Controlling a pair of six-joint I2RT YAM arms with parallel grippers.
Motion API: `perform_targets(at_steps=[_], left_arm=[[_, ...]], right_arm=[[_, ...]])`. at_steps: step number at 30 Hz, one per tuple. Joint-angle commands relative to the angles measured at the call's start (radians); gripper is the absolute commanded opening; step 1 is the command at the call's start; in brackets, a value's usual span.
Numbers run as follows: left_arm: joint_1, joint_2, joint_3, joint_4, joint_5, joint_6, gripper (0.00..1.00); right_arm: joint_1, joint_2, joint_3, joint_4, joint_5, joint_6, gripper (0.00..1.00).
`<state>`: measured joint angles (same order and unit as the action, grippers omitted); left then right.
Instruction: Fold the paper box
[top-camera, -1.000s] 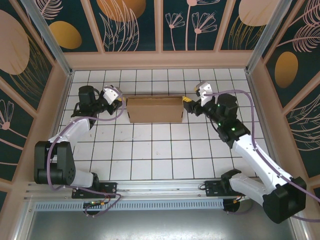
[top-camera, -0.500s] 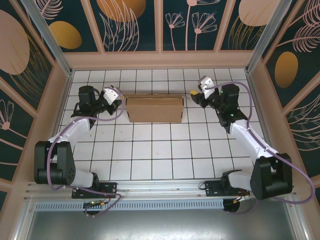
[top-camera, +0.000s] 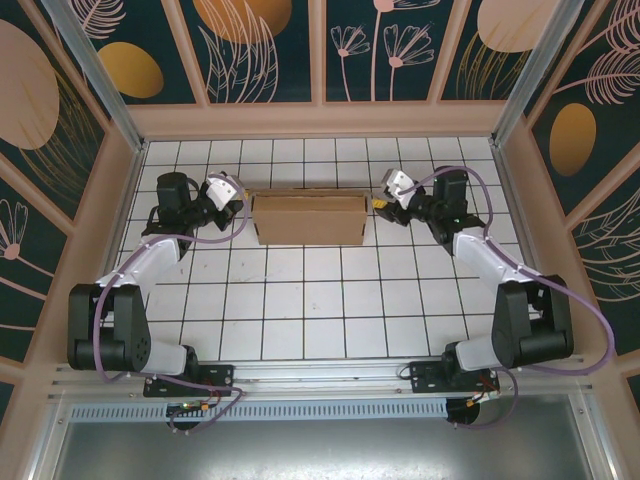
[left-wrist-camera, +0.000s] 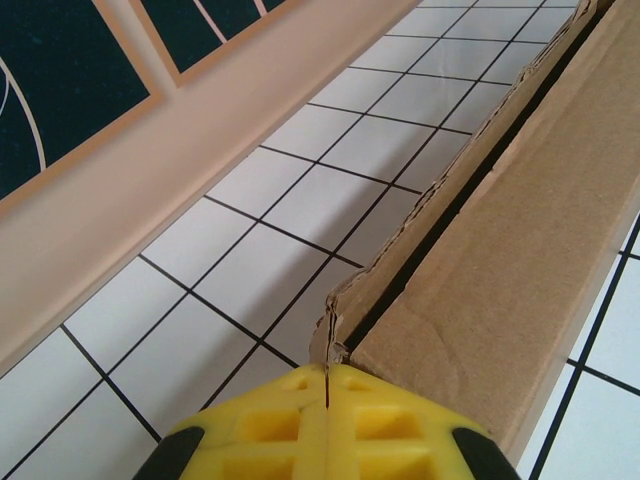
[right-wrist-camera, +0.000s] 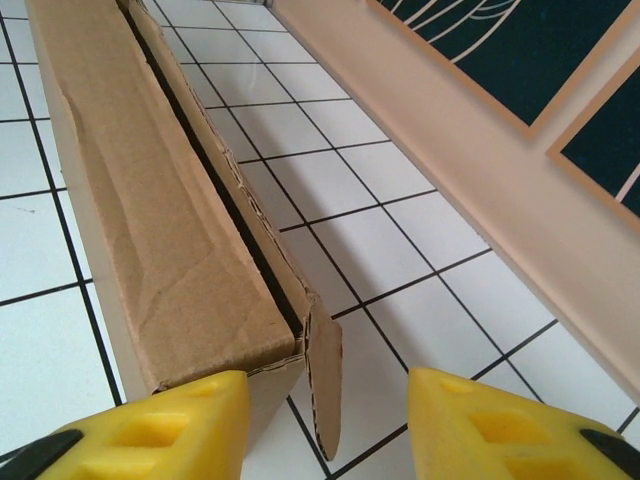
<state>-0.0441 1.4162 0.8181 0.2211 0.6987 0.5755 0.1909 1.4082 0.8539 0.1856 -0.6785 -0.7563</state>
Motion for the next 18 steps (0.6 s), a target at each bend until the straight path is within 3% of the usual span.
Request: perform_targets(at_steps=[1, 5, 11, 18], left_arm=[[0.004, -0.021, -0.001, 0.009, 0.024, 0.000, 0.00], [0.005, -0.018, 0.011, -0.008, 0.027, 0.006, 0.00], [0.005, -0.023, 0.015, -0.016, 0.025, 0.004, 0.00], [0.000, -0.021, 0.018, -0.006, 0.045, -0.034, 0.00]], right_arm=[[0.018, 0.019, 0.042, 0.033, 0.018, -0.002, 0.43], [0.033, 0.045, 0.070, 0.017, 0.028, 0.000, 0.37], [0.047, 0.064, 0.081, -0.013, 0.067, -0.016, 0.19], [0.060, 0.059, 0.079, -0.011, 0.079, 0.008, 0.09]])
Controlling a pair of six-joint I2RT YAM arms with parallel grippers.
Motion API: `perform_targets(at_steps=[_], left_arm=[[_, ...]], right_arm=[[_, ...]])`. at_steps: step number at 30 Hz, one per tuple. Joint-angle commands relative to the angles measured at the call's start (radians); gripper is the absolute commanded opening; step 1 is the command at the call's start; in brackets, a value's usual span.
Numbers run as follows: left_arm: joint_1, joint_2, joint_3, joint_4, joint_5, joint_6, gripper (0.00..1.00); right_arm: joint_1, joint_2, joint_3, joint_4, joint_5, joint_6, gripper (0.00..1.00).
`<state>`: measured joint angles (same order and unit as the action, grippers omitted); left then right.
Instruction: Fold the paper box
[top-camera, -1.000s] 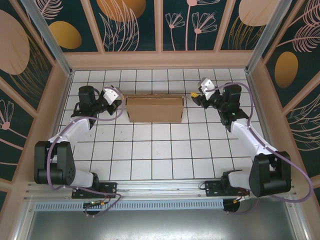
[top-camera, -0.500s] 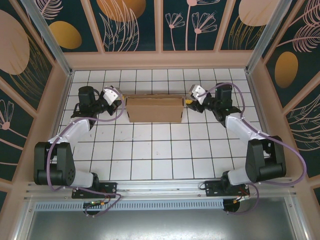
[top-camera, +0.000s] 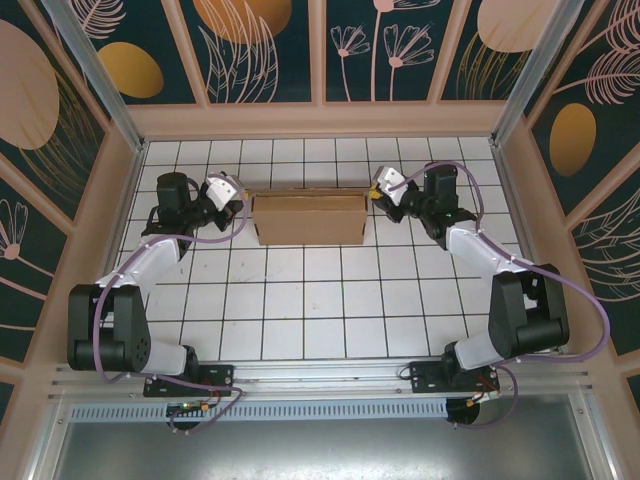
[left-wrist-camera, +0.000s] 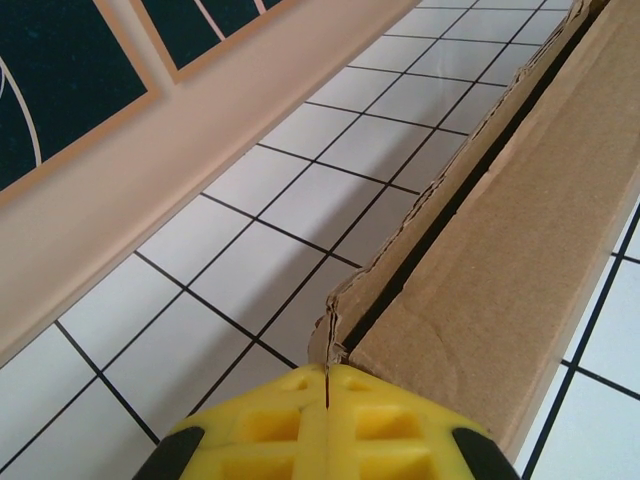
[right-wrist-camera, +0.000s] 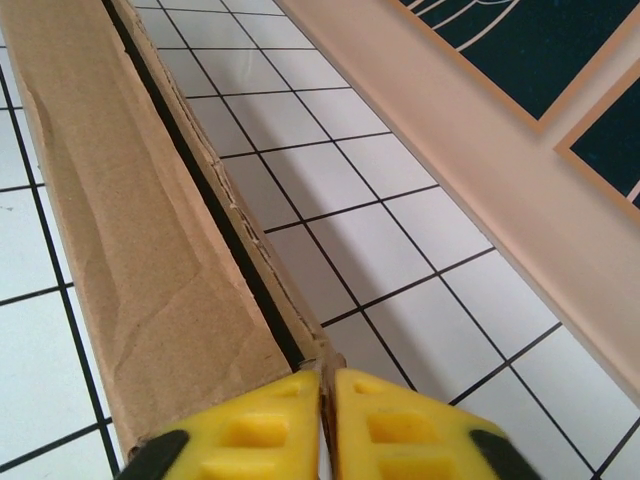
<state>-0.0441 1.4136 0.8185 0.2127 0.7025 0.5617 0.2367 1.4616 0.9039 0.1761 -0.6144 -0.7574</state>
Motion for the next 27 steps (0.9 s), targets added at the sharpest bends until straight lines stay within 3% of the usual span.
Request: perform_targets(at_steps=[1, 4, 11, 20, 27], left_arm=[[-0.005, -0.022, 0.018, -0.002, 0.037, -0.019, 0.00], [-0.030, -0.031, 0.019, -0.020, -0.003, -0.021, 0.00], [-0.066, -0.031, 0.067, -0.085, -0.027, -0.126, 0.00], [-0.107, 0.051, 0.191, -0.198, -0.131, -0.446, 0.00], [-0.129, 0.051, 0.189, -0.256, -0.278, -0.595, 0.00]], right_arm=[[0.020, 0.008, 0.034, -0.007, 0.017, 0.015, 0.07], [0.032, 0.010, 0.050, -0.015, 0.021, 0.057, 0.00], [0.078, 0.021, 0.062, -0.009, 0.096, 0.198, 0.00], [0.124, 0.010, 0.084, -0.049, 0.233, 0.344, 0.00], [0.126, 0.015, 0.110, -0.059, 0.257, 0.521, 0.00]])
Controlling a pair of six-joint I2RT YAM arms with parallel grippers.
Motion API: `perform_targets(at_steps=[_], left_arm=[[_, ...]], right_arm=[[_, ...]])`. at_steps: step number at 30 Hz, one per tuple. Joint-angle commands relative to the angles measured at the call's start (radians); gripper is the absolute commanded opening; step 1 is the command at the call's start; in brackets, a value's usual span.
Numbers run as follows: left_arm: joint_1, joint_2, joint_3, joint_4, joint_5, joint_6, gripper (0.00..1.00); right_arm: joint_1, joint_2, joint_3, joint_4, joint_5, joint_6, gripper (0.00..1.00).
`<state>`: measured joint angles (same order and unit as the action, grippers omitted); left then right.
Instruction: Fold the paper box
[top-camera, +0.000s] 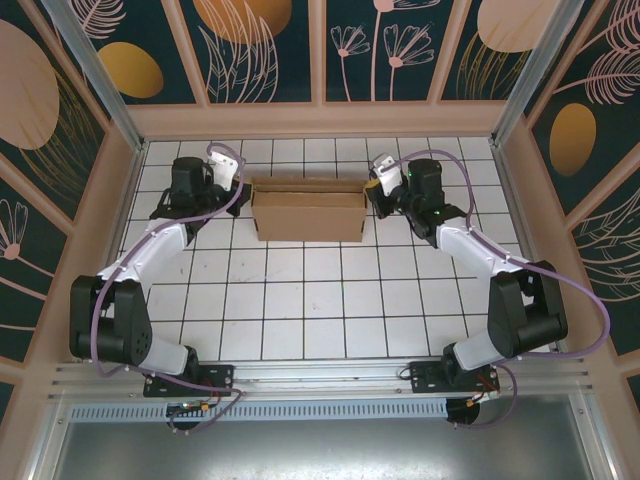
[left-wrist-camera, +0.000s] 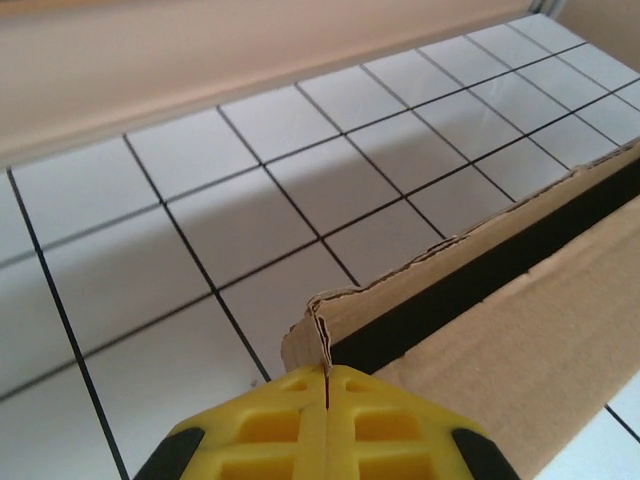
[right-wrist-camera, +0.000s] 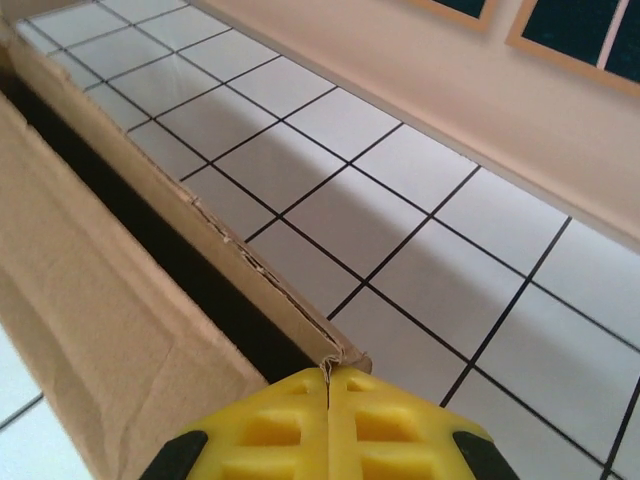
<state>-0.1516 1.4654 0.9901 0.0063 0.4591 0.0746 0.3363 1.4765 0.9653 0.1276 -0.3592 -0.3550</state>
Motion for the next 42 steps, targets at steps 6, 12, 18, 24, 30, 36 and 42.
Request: perform_targets(at_steps=[6, 12, 18, 24, 30, 36, 42], left_arm=[[-0.021, -0.018, 0.038, -0.131, -0.148, -0.224, 0.00], [-0.022, 0.003, 0.079, -0.208, -0.133, -0.322, 0.00], [-0.022, 0.004, 0.114, -0.249, -0.119, -0.385, 0.00], [-0.026, 0.001, 0.104, -0.244, -0.088, -0.451, 0.00], [-0.029, 0.005, 0.114, -0.262, -0.074, -0.483, 0.00], [-0.029, 0.013, 0.140, -0.296, -0.067, -0.492, 0.00], [-0.029, 0.023, 0.140, -0.287, -0.047, -0.509, 0.00]], right_arm=[[0.040, 0.042, 0.150, -0.128, 0.118, 0.301, 0.00], [0.043, 0.068, 0.210, -0.221, 0.158, 0.415, 0.00], [0.046, 0.095, 0.253, -0.296, 0.192, 0.540, 0.00], [0.065, 0.059, 0.221, -0.260, 0.277, 0.682, 0.00], [0.087, 0.087, 0.306, -0.363, 0.347, 0.739, 0.00], [0.108, 0.091, 0.301, -0.380, 0.397, 0.744, 0.00], [0.111, 0.080, 0.263, -0.343, 0.410, 0.753, 0.00]])
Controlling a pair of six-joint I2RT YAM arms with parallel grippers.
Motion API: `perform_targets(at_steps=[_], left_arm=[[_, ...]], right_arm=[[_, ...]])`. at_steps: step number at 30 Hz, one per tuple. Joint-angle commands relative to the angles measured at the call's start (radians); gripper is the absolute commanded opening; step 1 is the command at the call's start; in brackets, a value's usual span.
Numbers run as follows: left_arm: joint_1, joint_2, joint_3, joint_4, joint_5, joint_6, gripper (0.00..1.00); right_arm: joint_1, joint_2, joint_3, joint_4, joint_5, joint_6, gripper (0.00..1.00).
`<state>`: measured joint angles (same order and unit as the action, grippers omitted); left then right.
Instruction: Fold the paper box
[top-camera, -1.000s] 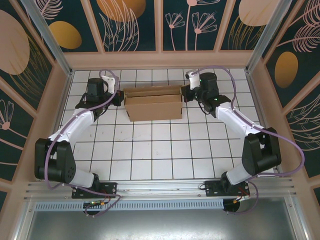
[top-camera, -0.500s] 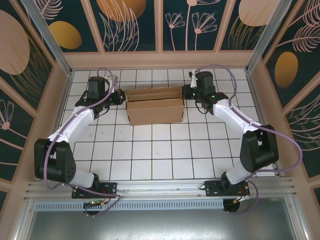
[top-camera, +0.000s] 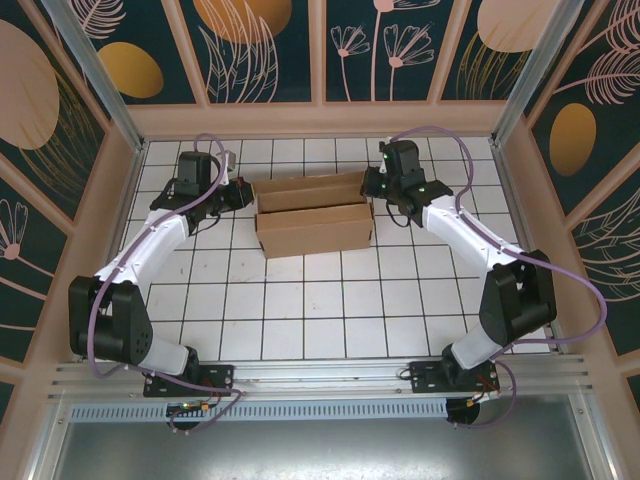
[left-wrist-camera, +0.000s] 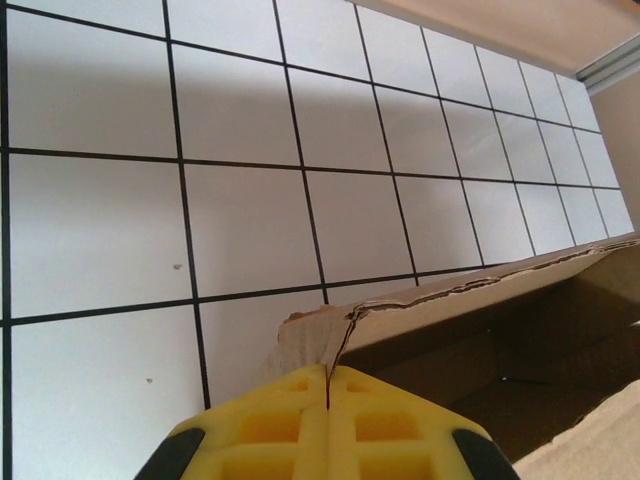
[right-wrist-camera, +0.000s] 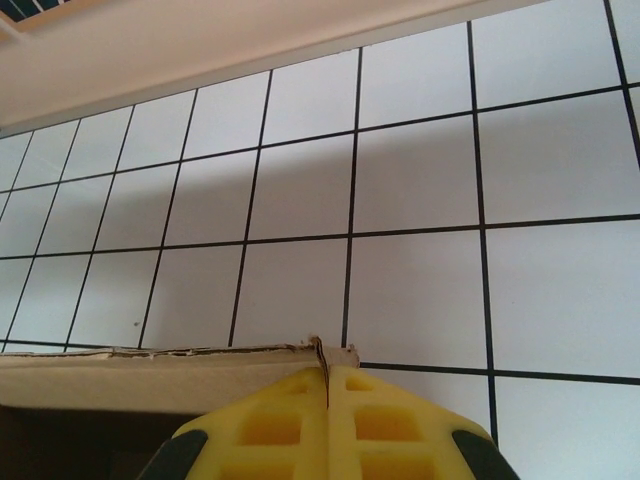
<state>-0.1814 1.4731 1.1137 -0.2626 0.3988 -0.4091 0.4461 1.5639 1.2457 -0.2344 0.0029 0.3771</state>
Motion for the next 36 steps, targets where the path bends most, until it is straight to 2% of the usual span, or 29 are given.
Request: perform_targets(at_steps=[1, 4, 5, 7, 13, 15, 16, 18, 19, 23, 29, 36], left_arm=[[0.000, 0.015, 0.008, -0.009, 0.017, -0.029, 0.00], [0.000, 0.004, -0.022, 0.022, 0.019, -0.038, 0.00], [-0.001, 0.000, -0.031, 0.029, 0.018, -0.034, 0.00], [-0.001, -0.003, -0.038, 0.030, 0.009, -0.023, 0.00], [-0.002, -0.002, -0.032, 0.023, 0.012, 0.004, 0.00], [-0.004, 0.002, -0.025, 0.019, 0.010, 0.012, 0.00], [-0.004, 0.004, -0.023, 0.016, 0.011, 0.016, 0.00], [-0.006, 0.009, -0.017, 0.010, 0.012, 0.025, 0.00], [-0.006, 0.010, -0.015, 0.008, 0.012, 0.030, 0.00], [-0.007, 0.012, -0.015, 0.006, 0.013, 0.040, 0.00], [-0.008, 0.010, -0.004, -0.005, 0.014, 0.041, 0.00], [-0.012, 0.006, 0.012, -0.026, 0.021, 0.031, 0.00]], right_arm=[[0.002, -0.012, -0.028, 0.029, 0.045, 0.015, 0.00], [-0.002, -0.028, -0.061, 0.056, 0.039, 0.006, 0.00], [-0.005, -0.038, -0.074, 0.075, 0.019, -0.014, 0.04], [-0.007, -0.061, -0.087, 0.097, 0.031, -0.069, 0.21], [0.001, -0.211, -0.142, 0.202, 0.165, -0.284, 0.56], [0.004, -0.232, -0.122, 0.179, 0.129, -0.328, 0.50], [0.009, -0.243, -0.115, 0.158, 0.069, -0.340, 0.40], [0.024, -0.261, -0.120, 0.130, -0.144, -0.360, 0.13], [0.048, -0.262, -0.126, 0.118, -0.205, -0.353, 0.00], [0.151, -0.224, -0.158, 0.073, -0.335, -0.330, 0.00], [0.232, -0.151, -0.183, 0.112, -0.334, -0.292, 0.00], [0.266, -0.064, -0.179, 0.117, -0.287, -0.281, 0.00]])
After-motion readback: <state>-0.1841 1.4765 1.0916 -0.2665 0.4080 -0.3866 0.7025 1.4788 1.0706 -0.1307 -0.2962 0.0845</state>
